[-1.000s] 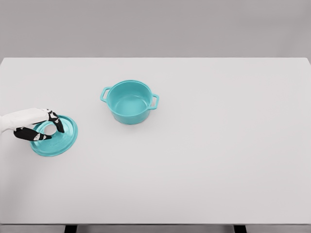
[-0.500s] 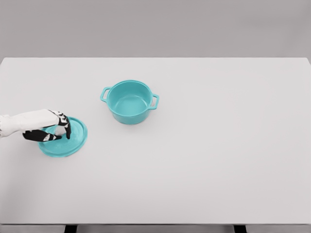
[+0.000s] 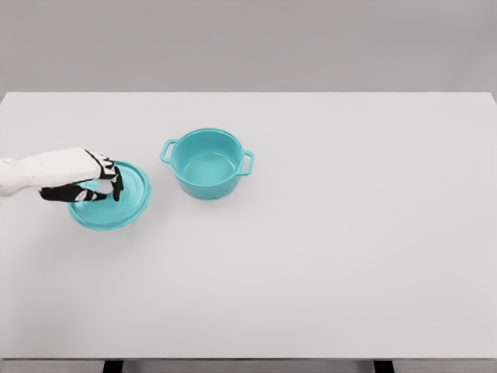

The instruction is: Cover the pot with left arm

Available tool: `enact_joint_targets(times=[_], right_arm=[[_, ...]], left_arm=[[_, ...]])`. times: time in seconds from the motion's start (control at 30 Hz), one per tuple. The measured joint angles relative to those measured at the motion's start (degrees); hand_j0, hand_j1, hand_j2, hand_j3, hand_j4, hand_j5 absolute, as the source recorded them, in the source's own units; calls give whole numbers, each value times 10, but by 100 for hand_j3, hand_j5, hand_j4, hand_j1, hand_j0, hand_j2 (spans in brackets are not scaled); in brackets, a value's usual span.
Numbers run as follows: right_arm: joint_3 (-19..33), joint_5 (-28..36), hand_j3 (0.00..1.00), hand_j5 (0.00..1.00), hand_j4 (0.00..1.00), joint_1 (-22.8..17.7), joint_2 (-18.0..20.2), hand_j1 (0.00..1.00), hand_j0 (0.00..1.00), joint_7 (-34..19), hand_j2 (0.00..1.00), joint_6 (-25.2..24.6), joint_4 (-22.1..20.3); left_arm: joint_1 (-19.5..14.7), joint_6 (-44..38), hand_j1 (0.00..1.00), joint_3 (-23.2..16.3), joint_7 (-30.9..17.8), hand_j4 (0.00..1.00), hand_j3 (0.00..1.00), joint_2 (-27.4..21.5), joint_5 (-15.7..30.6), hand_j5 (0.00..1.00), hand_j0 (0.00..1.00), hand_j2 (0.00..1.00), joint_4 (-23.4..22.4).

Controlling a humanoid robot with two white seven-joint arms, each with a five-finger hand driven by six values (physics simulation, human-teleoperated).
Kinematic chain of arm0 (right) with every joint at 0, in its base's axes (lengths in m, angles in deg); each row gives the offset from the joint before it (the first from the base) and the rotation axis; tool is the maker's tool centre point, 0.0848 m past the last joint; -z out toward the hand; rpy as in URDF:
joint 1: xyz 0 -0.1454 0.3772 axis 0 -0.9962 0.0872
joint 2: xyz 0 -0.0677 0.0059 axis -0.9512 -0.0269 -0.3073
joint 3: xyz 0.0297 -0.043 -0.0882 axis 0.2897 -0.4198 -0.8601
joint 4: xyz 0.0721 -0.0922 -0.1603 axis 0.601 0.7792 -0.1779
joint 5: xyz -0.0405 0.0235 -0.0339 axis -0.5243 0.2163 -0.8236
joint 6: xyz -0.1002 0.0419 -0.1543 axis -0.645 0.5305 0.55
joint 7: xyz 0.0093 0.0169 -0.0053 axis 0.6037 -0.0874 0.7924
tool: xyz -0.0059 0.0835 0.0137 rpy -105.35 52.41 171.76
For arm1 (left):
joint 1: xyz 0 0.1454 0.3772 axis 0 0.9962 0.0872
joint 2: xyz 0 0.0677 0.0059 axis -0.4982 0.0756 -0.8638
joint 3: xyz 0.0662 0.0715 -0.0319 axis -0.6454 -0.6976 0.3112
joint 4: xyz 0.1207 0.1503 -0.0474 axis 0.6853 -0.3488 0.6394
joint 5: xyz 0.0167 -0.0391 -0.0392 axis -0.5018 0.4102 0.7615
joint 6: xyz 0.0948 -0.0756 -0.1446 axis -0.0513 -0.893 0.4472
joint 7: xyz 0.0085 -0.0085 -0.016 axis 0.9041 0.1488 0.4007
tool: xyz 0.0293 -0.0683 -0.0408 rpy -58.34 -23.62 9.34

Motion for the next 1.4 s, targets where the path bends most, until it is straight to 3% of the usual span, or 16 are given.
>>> enact_joint_targets(times=[0.53,0.97,1.4], right_arm=[[0,0,100,100,100,0,0,100,100,0,100,0,0],[0,0,100,100,100,0,0,100,100,0,100,0,0],[0,0,100,100,100,0,0,100,100,0,100,0,0]], left_arm=[[-50,0,42,-4,0,42,42,12,-1,42,42,42,12],[-71,0,42,-4,-2,42,42,67,-19,42,42,42,7],[-97,0,43,-6,-5,43,43,150,-52,43,43,43,-38]])
